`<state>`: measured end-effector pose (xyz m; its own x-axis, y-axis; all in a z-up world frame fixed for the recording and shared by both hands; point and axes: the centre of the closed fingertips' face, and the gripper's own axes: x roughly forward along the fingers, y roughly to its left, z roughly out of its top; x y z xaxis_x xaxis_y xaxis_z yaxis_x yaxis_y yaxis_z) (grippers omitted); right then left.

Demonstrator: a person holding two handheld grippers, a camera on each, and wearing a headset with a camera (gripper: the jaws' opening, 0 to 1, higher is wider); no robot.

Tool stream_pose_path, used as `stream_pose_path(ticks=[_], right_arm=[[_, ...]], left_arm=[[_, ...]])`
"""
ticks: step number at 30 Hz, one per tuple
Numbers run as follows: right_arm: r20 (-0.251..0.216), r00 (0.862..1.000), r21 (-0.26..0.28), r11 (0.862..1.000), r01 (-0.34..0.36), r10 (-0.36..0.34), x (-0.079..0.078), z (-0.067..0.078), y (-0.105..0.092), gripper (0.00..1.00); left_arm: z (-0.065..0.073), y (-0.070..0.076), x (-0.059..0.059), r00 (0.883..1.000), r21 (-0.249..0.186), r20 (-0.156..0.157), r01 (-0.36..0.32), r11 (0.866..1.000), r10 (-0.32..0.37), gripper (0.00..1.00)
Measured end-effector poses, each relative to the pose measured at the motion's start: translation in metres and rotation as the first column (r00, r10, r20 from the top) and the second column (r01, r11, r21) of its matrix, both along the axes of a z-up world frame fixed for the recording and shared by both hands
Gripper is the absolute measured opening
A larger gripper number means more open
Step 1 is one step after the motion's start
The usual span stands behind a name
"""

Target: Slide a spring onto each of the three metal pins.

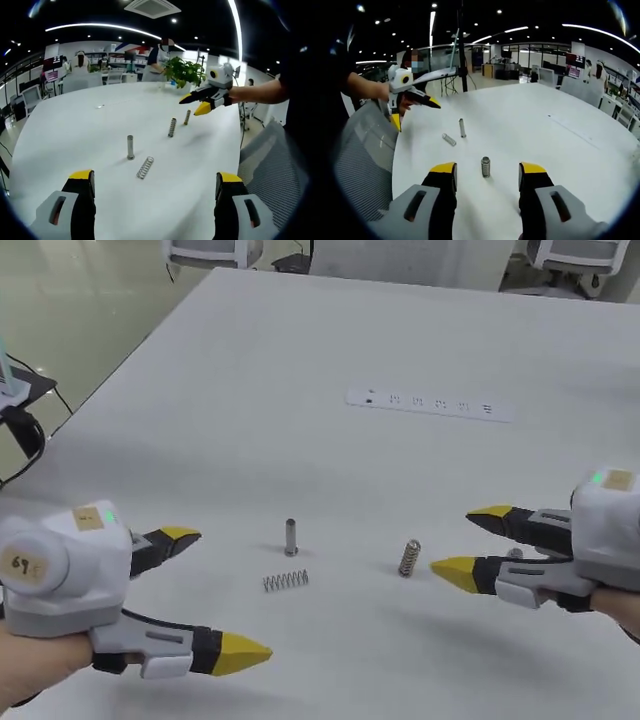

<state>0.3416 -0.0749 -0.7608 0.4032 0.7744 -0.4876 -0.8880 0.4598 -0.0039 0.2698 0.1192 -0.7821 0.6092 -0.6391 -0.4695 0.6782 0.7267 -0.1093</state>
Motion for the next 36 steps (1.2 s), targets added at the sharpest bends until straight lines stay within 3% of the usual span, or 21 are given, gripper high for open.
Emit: stream_pose_path(ticks=[8,12,22,36], right_arm=[[0.022,1.0,0.0,1.0,-0.013,0.013,-0.015,0.005,-0.005,0.45],[0.044,0.998,-0.022,0.999,-0.045,0.046,-0.023,0.001,-0.003,0.38],[-0.004,0.994,-0.044,0.993,-0.108,0.108,-0.052,-0.019,0.006,0.3],[-0.022,0.988,-0.055,0.987,-0.153,0.152,-0.058,-0.024,0.02,0.26]], left_arm=[[0.0,-0.003,-0.001,1.0,-0.004,-0.003,0.002,1.0,-0.002,0.98],[0.001,-0.003,-0.001,1.0,-0.004,-0.002,0.0,1.0,0.0,0.98],[-0.001,-0.001,-0.004,1.0,-0.003,-0.008,-0.005,1.0,0.005,0.98],[-0.002,-0.002,-0.007,1.0,-0.004,-0.017,-0.001,1.0,0.001,0.98]])
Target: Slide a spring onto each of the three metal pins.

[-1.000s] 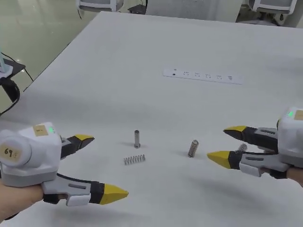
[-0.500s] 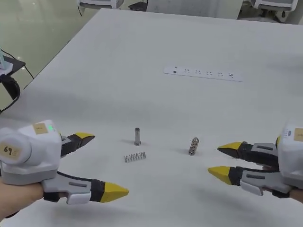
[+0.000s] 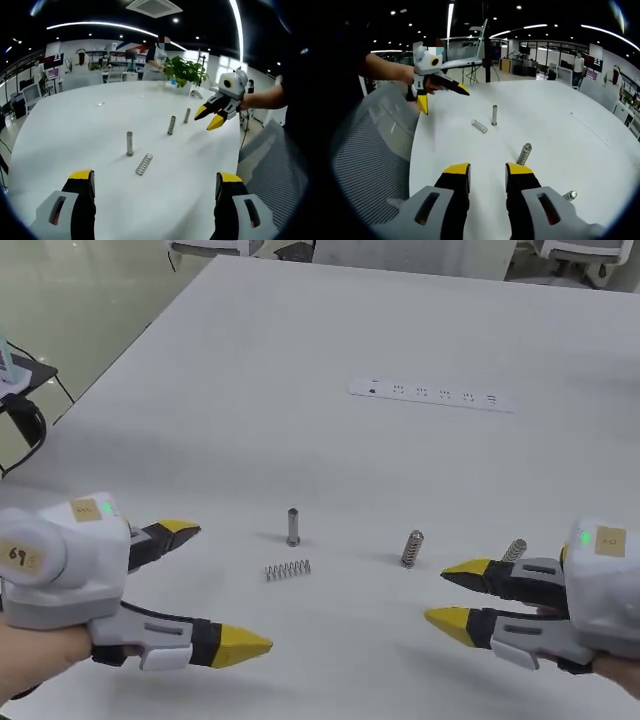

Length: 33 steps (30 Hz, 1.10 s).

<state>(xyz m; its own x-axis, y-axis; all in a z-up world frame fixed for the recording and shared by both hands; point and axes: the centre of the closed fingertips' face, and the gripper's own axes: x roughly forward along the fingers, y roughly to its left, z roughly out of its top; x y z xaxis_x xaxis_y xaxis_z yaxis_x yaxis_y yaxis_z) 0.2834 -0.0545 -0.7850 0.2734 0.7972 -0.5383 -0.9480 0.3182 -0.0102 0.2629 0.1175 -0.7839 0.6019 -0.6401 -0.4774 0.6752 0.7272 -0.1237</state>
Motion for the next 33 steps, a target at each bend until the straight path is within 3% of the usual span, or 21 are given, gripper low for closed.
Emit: stream_pose_path(ticks=[5,9,16,22,33], right_arm=[[0.006,1.0,-0.009,1.0,-0.017,0.017,0.001,0.002,0.005,0.26],[0.023,0.997,-0.043,0.997,-0.07,0.071,0.001,0.001,0.014,0.25],[0.059,0.987,-0.064,0.988,-0.143,0.147,0.008,0.005,0.043,0.23],[0.101,0.965,-0.1,0.968,-0.232,0.242,0.013,0.009,0.073,0.23],[0.113,0.939,-0.15,0.94,-0.306,0.324,0.019,0.002,0.104,0.22]], left_arm=[[-0.002,0.001,-0.002,1.0,0.0,-0.005,0.003,1.0,-0.003,0.97],[-0.001,0.003,-0.001,1.0,0.0,-0.005,0.003,1.0,-0.003,0.97],[-0.001,0.003,0.001,1.0,0.001,-0.007,0.007,1.0,-0.007,0.97],[-0.001,0.006,0.002,1.0,0.005,-0.009,0.005,1.0,-0.005,0.97],[0.001,0.006,0.003,1.0,0.006,-0.002,0.004,1.0,-0.004,0.98]])
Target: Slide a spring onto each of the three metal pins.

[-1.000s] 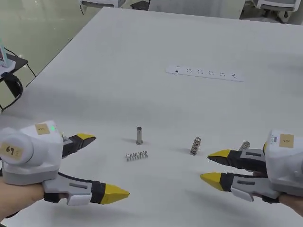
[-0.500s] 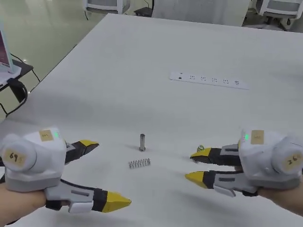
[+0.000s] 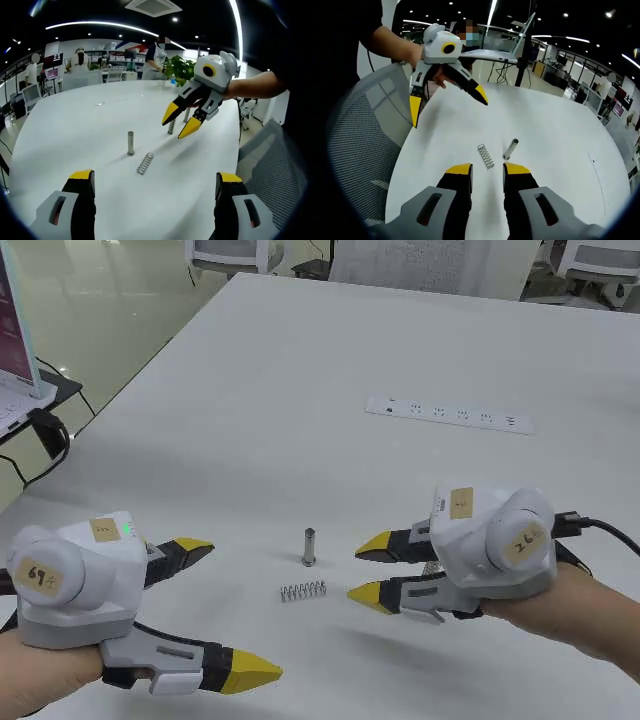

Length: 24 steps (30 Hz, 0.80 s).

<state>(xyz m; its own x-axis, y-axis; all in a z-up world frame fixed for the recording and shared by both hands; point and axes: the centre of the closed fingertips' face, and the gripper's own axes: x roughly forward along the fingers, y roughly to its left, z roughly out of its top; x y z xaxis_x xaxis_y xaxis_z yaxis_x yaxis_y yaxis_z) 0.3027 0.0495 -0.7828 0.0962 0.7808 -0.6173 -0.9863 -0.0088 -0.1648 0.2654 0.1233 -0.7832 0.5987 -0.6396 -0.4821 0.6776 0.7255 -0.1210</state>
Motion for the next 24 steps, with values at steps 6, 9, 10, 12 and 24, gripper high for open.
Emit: stream_pose_path(ticks=[6,9,10,12,24], right_arm=[[0.008,0.999,-0.034,0.999,-0.043,0.043,-0.001,-0.009,0.014,0.21],[0.011,0.998,-0.05,0.997,-0.059,0.06,-0.001,-0.015,0.021,0.19],[0.005,0.998,-0.051,0.996,-0.067,0.067,-0.001,-0.017,0.024,0.18],[-0.003,0.998,-0.06,0.996,-0.07,0.07,0.001,-0.024,0.03,0.17],[-0.035,0.997,-0.134,0.989,-0.07,0.066,0.008,-0.056,0.042,0.17]], left_arm=[[-0.001,0.0,0.0,1.0,0.003,-0.002,0.005,1.0,-0.005,0.97],[-0.003,0.001,-0.001,1.0,0.007,-0.005,0.009,1.0,-0.009,0.97],[-0.003,0.001,-0.001,1.0,0.013,-0.005,0.011,1.0,-0.011,0.97],[-0.004,0.001,-0.002,1.0,0.019,-0.007,0.016,1.0,-0.016,0.97],[-0.001,0.003,-0.003,1.0,0.021,-0.002,0.012,1.0,-0.012,0.97]])
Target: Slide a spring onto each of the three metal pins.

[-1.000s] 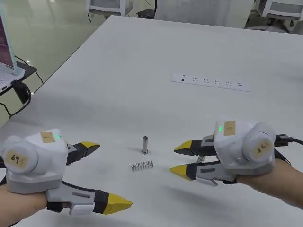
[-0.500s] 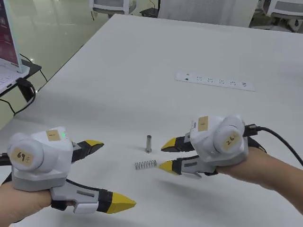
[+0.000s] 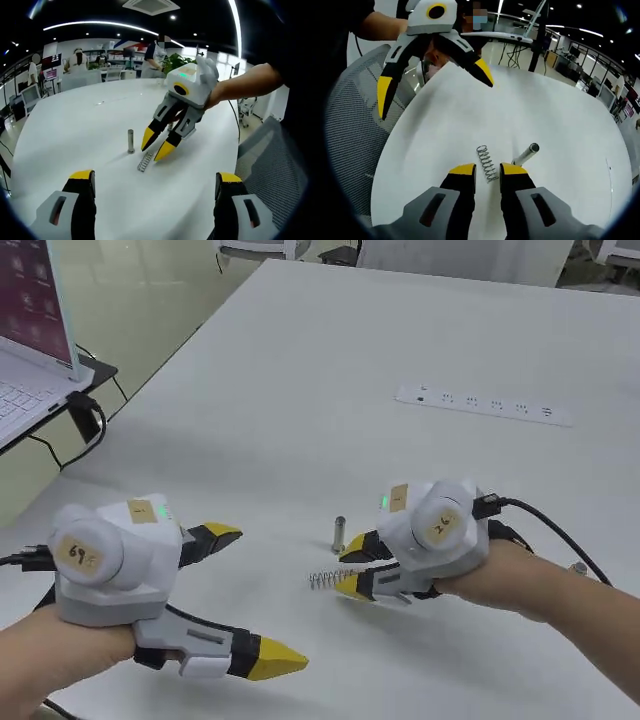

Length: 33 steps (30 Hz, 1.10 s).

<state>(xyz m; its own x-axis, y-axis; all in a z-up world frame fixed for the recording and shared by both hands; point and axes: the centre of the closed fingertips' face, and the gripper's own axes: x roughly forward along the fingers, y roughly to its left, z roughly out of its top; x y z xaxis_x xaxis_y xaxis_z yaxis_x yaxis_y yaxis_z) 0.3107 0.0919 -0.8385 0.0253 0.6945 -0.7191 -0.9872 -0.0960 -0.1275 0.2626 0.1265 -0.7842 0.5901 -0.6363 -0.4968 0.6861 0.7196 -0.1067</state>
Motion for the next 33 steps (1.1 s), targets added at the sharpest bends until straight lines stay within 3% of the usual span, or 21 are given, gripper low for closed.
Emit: stream_pose_path(ticks=[9,16,25,33], right_arm=[[0.007,1.0,-0.044,0.999,0.006,-0.005,0.002,-0.013,-0.003,0.09],[0.009,1.0,-0.029,1.0,0.0,0.0,-0.001,-0.011,-0.005,0.08],[-0.005,1.0,0.017,1.0,0.0,0.0,-0.016,0.01,-0.024,0.08],[-0.001,0.999,0.051,0.998,0.034,-0.034,-0.026,0.032,-0.058,0.08]], left_arm=[[-0.002,-0.003,-0.001,1.0,0.001,-0.007,0.009,1.0,-0.009,0.97],[-0.002,-0.006,-0.002,1.0,0.003,-0.01,0.016,1.0,-0.016,0.97],[0.0,-0.016,-0.004,0.999,0.001,-0.015,0.037,0.999,-0.037,0.94],[0.001,-0.039,-0.005,0.996,0.003,-0.017,0.091,0.996,-0.091,0.91]])
